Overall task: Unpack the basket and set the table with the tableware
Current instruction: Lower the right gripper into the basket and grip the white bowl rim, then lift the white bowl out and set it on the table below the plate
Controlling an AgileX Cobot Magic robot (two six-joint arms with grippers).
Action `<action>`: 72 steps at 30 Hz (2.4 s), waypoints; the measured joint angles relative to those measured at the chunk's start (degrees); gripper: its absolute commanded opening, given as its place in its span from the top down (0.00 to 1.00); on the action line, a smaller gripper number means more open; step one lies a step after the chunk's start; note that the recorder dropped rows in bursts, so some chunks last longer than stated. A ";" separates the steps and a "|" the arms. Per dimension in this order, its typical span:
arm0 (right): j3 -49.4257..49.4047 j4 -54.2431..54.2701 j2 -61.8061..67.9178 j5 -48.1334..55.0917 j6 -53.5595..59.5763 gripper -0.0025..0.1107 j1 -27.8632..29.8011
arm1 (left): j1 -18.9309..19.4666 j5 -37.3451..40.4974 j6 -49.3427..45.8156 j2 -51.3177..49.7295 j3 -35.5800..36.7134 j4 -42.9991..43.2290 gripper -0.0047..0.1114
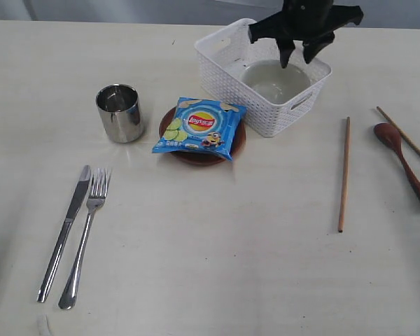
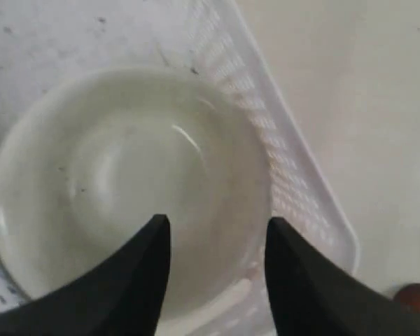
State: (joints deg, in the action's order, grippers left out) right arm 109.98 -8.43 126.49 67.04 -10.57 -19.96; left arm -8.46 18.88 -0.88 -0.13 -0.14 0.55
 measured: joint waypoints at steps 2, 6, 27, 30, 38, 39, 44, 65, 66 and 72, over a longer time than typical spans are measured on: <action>0.41 -0.25 1.02 1.61 0.03 0.60 0.95 | 0.00 0.00 0.00 0.00 0.00 0.00 0.96; 0.50 -0.50 2.77 2.49 0.15 0.60 1.49 | 0.00 0.00 0.00 0.00 0.00 0.00 0.96; 1.08 1.00 7.18 2.59 1.25 0.87 1.49 | 0.00 0.00 0.00 0.00 0.00 0.00 0.96; 1.21 1.73 7.18 1.79 1.48 0.98 1.49 | 0.00 0.00 0.00 0.00 0.00 0.00 0.96; 1.32 2.33 6.34 1.95 2.07 0.98 1.49 | 0.00 0.00 0.00 0.00 0.00 0.00 0.96; 1.21 2.33 5.57 1.46 2.26 0.98 1.49 | 0.00 0.00 0.00 0.00 0.00 0.00 0.96; 1.21 0.70 1.88 -1.39 2.39 0.98 1.49 | 0.00 0.00 0.00 0.00 0.00 0.00 0.96; -1.18 7.40 -20.05 2.74 6.24 0.98 1.38 | 0.00 0.00 0.00 0.00 0.00 0.00 0.96; -2.45 8.43 -21.21 2.74 6.37 0.98 1.38 | 0.00 0.00 0.00 0.00 0.00 0.00 0.96; -15.35 17.69 -30.70 2.74 8.32 0.98 1.38 | 0.00 0.00 0.00 0.00 0.00 0.00 0.96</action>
State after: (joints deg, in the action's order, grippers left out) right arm 94.64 9.26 95.80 69.78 -2.25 -18.58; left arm -8.46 18.88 -0.88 -0.13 -0.14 0.55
